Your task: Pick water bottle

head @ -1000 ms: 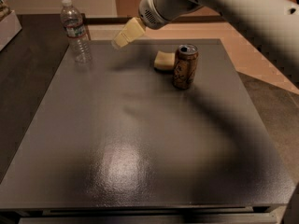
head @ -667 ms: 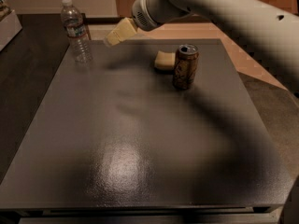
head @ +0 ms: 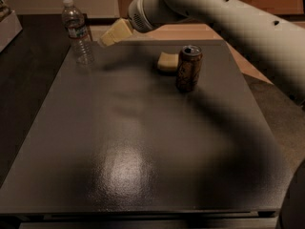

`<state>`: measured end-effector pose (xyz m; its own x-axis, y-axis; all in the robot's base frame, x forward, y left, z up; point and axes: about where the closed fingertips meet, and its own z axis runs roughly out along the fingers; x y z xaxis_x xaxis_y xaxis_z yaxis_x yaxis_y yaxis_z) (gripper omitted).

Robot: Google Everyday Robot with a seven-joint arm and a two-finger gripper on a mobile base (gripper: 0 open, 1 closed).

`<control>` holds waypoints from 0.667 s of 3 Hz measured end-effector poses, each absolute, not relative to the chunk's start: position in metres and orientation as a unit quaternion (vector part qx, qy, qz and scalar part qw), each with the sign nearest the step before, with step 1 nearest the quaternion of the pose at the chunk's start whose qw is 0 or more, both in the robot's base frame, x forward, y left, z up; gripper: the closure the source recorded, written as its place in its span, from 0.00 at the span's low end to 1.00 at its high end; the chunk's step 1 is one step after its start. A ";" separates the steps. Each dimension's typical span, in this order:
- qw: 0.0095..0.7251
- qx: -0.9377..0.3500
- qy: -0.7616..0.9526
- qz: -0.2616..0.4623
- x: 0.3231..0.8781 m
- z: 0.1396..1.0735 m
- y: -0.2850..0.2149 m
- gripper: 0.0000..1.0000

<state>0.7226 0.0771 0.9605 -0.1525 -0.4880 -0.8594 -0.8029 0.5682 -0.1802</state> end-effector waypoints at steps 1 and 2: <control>0.490 -0.427 0.738 0.182 0.722 0.950 0.091 0.00; 0.490 -0.429 0.730 0.208 0.725 0.936 0.118 0.00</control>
Offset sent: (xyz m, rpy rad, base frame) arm 0.0092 0.0697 -0.0405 0.1338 0.0374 0.0831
